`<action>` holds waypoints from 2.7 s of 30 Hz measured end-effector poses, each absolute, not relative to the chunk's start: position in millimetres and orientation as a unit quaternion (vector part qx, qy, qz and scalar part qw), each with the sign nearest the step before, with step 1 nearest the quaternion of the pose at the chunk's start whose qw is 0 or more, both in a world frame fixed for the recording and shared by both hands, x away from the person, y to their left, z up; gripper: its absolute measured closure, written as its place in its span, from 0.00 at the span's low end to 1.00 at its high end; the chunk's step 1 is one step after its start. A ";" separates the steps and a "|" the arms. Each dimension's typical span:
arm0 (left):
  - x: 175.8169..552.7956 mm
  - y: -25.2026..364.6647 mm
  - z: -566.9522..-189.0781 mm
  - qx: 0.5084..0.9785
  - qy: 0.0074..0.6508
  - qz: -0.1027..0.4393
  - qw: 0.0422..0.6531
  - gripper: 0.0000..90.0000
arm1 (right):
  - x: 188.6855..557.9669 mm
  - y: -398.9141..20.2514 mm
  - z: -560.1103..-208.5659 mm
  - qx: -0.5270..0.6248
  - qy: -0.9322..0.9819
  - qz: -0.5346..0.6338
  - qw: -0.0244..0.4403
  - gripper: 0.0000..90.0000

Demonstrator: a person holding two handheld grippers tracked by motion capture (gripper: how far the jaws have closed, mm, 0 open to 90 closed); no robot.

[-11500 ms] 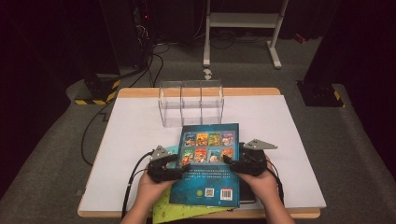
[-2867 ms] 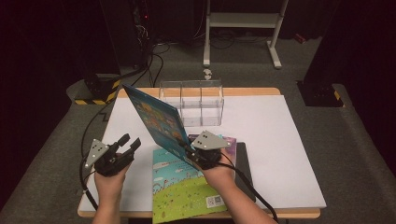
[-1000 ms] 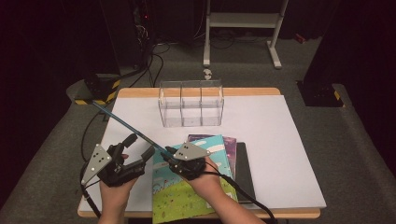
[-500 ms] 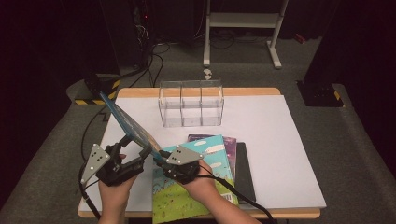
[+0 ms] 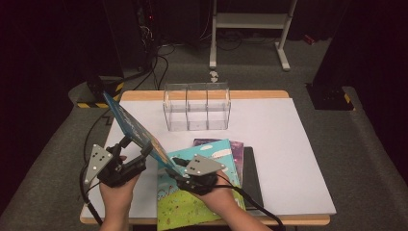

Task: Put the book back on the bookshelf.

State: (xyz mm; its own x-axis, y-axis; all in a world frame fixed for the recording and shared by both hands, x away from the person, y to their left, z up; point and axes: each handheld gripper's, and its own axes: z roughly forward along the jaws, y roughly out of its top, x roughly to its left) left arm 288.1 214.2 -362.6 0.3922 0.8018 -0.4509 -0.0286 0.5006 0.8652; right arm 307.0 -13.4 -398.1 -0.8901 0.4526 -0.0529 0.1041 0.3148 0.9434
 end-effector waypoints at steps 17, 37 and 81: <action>294.8 202.3 -346.2 0.452 0.467 0.323 0.688 0.46 | 332.5 -168.8 -435.1 0.315 0.743 0.542 0.234 0.64; 275.9 238.9 -347.9 0.449 0.484 0.350 0.664 0.62 | 340.8 -178.5 -441.5 0.337 0.739 0.534 0.234 0.64; 246.2 275.8 -373.6 0.447 0.490 0.360 0.657 0.89 | 348.5 -186.3 -451.9 0.361 0.738 0.522 0.230 0.64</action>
